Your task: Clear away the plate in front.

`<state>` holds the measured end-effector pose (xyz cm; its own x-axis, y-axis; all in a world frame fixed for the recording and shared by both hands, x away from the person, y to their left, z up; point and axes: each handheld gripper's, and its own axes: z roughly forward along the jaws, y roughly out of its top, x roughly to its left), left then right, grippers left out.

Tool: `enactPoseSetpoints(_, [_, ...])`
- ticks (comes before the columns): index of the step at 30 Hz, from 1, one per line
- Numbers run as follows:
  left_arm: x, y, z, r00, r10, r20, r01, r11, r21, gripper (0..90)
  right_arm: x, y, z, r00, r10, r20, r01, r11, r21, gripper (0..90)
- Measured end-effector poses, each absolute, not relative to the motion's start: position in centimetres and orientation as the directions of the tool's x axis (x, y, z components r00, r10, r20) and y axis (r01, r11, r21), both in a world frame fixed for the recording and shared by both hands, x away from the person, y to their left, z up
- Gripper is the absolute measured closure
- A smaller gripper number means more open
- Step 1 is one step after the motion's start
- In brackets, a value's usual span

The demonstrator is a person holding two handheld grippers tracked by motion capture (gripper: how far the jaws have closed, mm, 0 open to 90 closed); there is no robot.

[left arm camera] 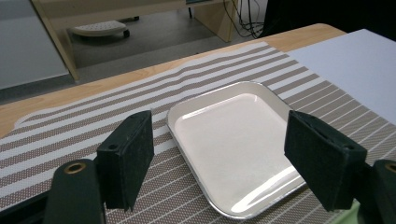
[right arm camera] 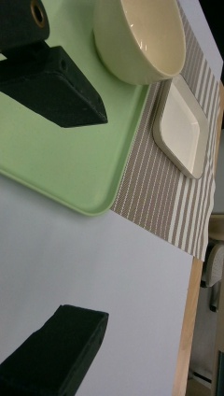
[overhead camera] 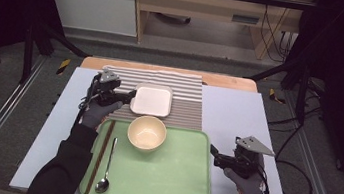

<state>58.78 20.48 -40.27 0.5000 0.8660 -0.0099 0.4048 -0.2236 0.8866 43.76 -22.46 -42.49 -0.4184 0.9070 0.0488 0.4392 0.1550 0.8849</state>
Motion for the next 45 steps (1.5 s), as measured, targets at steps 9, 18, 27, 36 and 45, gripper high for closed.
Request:
enactPoseSetpoints(9, [60.5,20.3,-41.7,0.475,0.880,-0.015,0.449,-0.227,0.864,24.0,43.8,-22.5,-42.6,-0.415,0.908,0.052,0.444,0.153,0.883,5.9])
enactPoseSetpoints(18, [61.5,19.8,-43.5,0.467,0.884,-0.019,0.489,-0.241,0.838,28.1,43.8,-22.4,-42.7,-0.415,0.908,0.051,0.447,0.155,0.881,6.1])
enactPoseSetpoints(27, [62.1,19.5,-45.0,0.468,0.883,-0.023,0.531,-0.260,0.807,40.1,43.9,-22.8,-42.9,-0.410,0.910,0.059,0.450,0.146,0.881,6.6])
enactPoseSetpoints(36, [62.4,19.2,-46.2,0.475,0.879,-0.046,0.583,-0.275,0.765,52.1,43.9,-22.8,-42.9,-0.411,0.910,0.057,0.453,0.150,0.879,6.9])
enactPoseSetpoints(45, [62.6,19.2,-47.0,0.467,0.880,-0.082,0.633,-0.268,0.726,60.1,43.9,-22.6,-42.9,-0.410,0.911,0.053,0.455,0.154,0.877,7.1])
